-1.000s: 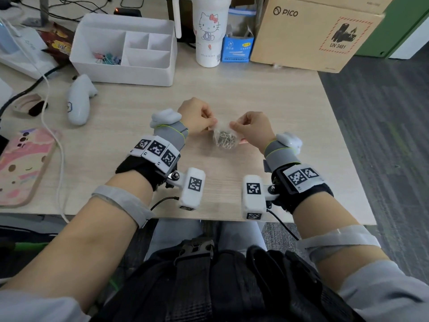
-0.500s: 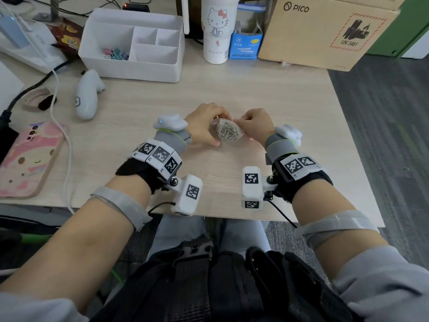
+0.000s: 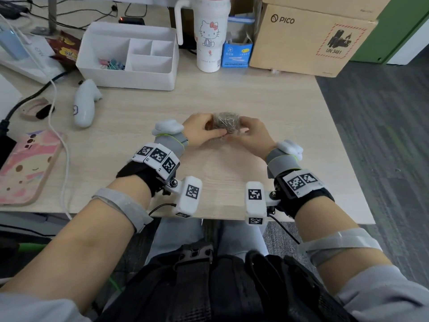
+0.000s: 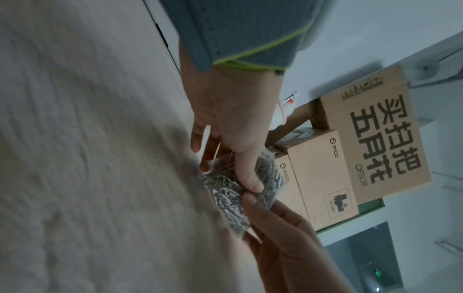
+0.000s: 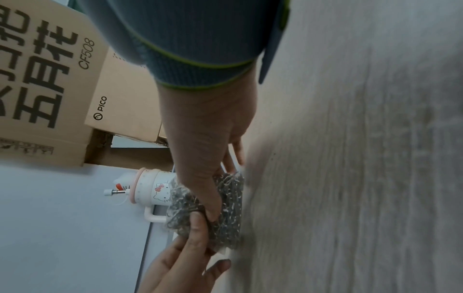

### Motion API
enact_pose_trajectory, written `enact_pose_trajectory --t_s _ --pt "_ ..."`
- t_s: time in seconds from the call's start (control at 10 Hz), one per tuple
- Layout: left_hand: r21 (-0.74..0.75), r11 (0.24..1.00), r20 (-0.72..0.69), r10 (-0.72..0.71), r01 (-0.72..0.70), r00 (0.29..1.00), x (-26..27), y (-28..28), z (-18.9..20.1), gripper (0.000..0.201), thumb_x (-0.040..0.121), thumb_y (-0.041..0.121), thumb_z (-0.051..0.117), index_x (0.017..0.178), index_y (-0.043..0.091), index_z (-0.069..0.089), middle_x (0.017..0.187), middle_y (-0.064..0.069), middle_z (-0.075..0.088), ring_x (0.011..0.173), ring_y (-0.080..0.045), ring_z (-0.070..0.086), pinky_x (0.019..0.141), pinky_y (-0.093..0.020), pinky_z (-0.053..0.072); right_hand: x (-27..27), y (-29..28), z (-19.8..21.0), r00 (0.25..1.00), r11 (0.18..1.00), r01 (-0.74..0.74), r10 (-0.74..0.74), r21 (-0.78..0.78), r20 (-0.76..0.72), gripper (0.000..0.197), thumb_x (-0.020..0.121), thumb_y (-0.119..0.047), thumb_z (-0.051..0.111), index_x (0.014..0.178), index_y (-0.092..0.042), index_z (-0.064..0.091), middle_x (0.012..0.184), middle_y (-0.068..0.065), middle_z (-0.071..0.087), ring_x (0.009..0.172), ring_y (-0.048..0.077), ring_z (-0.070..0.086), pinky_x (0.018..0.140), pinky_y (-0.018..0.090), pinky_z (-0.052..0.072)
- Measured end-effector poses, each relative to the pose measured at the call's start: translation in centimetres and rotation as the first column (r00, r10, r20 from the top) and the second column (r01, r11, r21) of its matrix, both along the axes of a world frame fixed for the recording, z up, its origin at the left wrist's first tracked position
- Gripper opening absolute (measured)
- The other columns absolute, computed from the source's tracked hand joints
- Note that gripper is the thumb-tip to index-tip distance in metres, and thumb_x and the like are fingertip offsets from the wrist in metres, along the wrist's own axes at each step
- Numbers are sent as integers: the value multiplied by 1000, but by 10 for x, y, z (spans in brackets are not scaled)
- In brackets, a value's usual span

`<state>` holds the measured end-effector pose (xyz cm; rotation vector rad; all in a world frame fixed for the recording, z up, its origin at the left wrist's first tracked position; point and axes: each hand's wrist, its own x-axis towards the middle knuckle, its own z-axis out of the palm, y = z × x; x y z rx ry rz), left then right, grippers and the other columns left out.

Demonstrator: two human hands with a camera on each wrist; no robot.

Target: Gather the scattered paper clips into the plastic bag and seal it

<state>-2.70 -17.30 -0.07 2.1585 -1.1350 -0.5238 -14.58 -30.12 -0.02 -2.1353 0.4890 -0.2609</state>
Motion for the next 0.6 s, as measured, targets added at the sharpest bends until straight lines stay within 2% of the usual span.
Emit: enact_pose_trajectory --t_s 0.1,0.2,0.3,0.4,0.5,0.6 --pt "17 999 -83 48 -47 995 1 2 7 36 86 37 58 75 2 58 60 -3 48 58 -15 41 55 -28 33 1 -2 4 999 997 37 -36 61 -20 31 72 -22 79 56 -21 52 53 -9 49 52 3 44 54 24 37" --pt "107 993 -124 56 -43 991 4 3 9 48 91 41 49 77 -2 63 60 -4 54 56 -14 47 55 -24 35 1 -4 3 994 995 67 -59 80 -90 46 69 -34 80 54 -14 41 52 0 40 47 12 45 55 26 35" --pt "246 969 15 30 -33 999 7 2 6 52 91 46 45 60 7 61 42 5 57 47 -7 51 54 -22 38 1 -3 3 977 996 41 -23 83 -210 43 66 -43 80 68 -11 52 63 12 44 41 5 57 56 26 41" --pt "336 939 127 33 -75 991 6 5 9 52 90 49 45 50 17 53 31 7 52 47 -9 48 48 -22 32 1 -2 3 962 997 74 -62 33 -267 47 65 -52 77 69 -11 55 59 12 57 46 12 58 61 27 48" --pt "374 926 93 17 -51 995 11 6 7 57 89 53 43 68 6 69 67 -7 70 52 -18 56 65 -26 49 1 -1 8 942 997 77 -81 -26 -324 56 62 -63 72 63 -9 58 57 10 64 49 16 57 63 28 52" --pt "331 937 81 86 -108 993 16 3 10 56 90 50 42 69 6 68 78 -15 72 52 -19 56 78 -31 50 6 -11 6 942 981 173 -191 -89 -275 65 55 -78 61 57 -12 58 57 4 65 55 21 61 70 35 56"
